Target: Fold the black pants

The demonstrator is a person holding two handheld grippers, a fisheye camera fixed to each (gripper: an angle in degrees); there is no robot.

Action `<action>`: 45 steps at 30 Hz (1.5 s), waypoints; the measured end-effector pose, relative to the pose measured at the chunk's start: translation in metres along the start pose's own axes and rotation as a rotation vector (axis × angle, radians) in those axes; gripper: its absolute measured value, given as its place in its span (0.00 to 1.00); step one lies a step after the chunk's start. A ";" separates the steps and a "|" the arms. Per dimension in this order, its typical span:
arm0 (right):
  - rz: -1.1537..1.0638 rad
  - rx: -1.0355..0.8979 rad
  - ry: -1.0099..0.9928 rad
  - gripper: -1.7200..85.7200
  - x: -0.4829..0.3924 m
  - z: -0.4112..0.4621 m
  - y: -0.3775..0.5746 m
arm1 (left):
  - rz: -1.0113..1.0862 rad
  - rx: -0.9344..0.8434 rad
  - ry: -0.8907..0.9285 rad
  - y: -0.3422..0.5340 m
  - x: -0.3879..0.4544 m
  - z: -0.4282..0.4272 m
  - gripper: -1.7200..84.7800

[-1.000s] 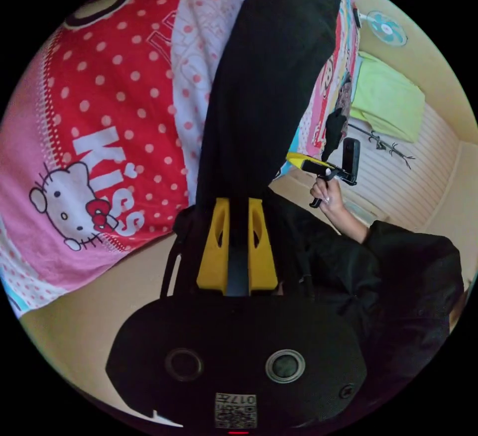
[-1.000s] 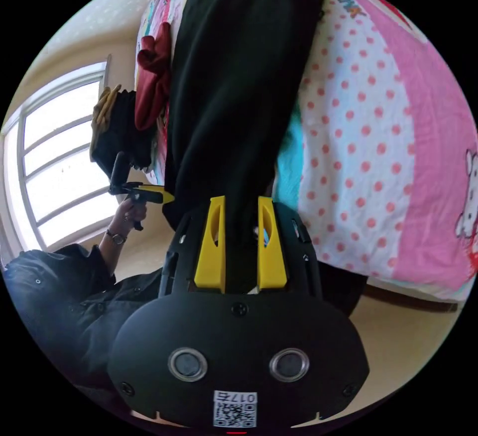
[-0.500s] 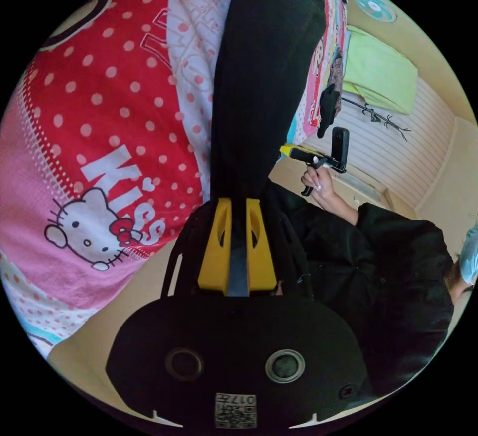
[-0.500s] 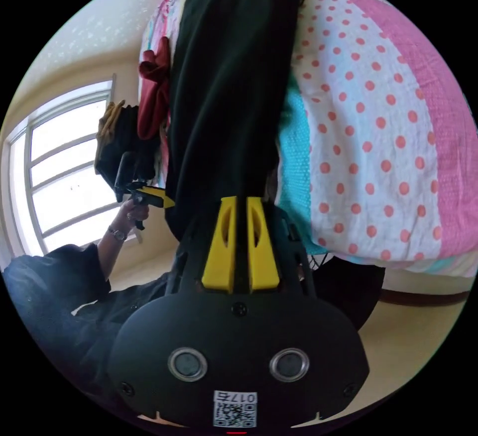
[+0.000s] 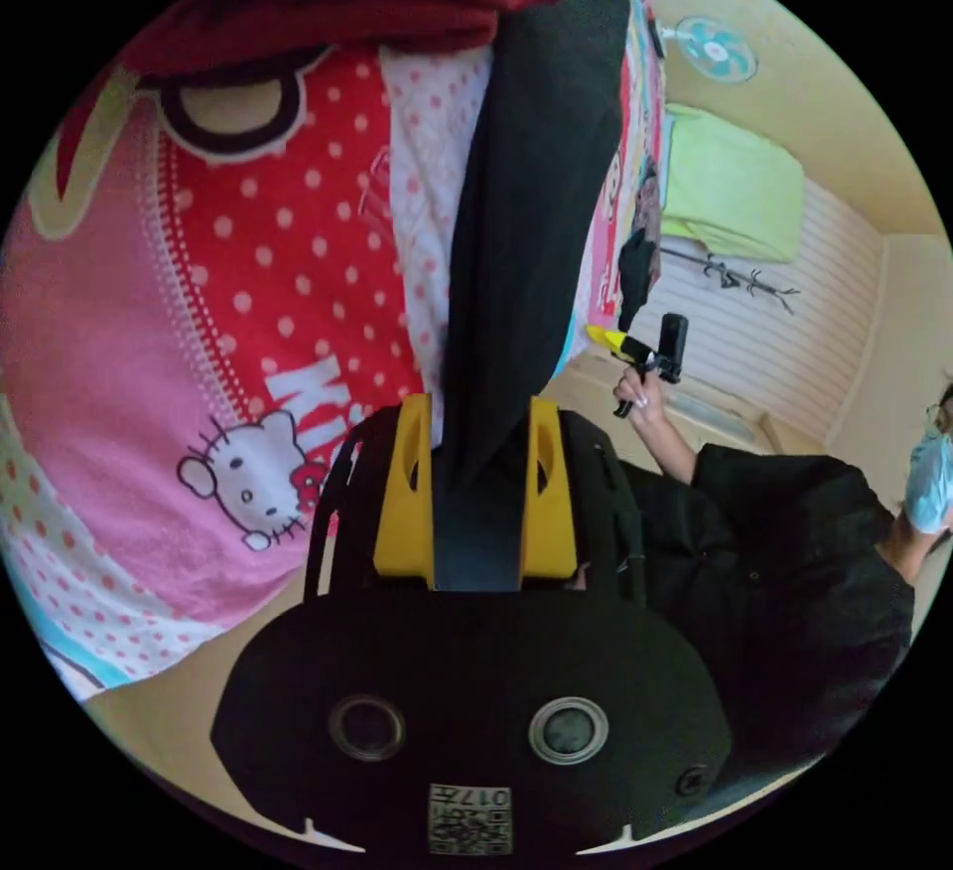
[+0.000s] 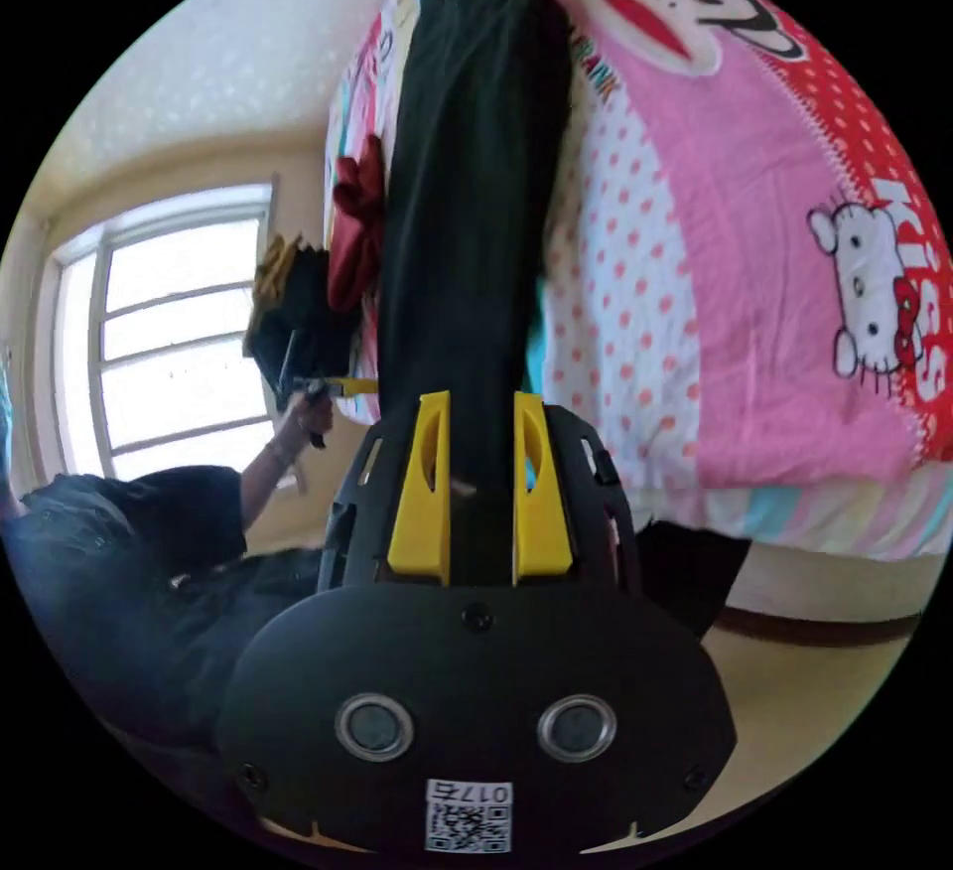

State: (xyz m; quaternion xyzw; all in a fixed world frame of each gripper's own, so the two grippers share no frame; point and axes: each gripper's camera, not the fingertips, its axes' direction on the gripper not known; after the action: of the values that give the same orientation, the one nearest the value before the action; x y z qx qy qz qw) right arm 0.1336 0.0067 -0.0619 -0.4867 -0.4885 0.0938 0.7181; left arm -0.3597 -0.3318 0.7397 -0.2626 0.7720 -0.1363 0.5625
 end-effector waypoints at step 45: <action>0.025 -0.134 -0.120 0.06 0.005 -0.066 0.073 | 0.128 -0.101 -0.092 0.030 0.110 0.170 0.02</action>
State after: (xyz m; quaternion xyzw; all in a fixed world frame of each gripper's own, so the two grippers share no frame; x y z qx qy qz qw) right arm 0.2132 0.0070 -0.1192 -0.5331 -0.5300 0.0988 0.6521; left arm -0.2327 -0.3537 0.5804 -0.2468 0.7664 -0.0486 0.5911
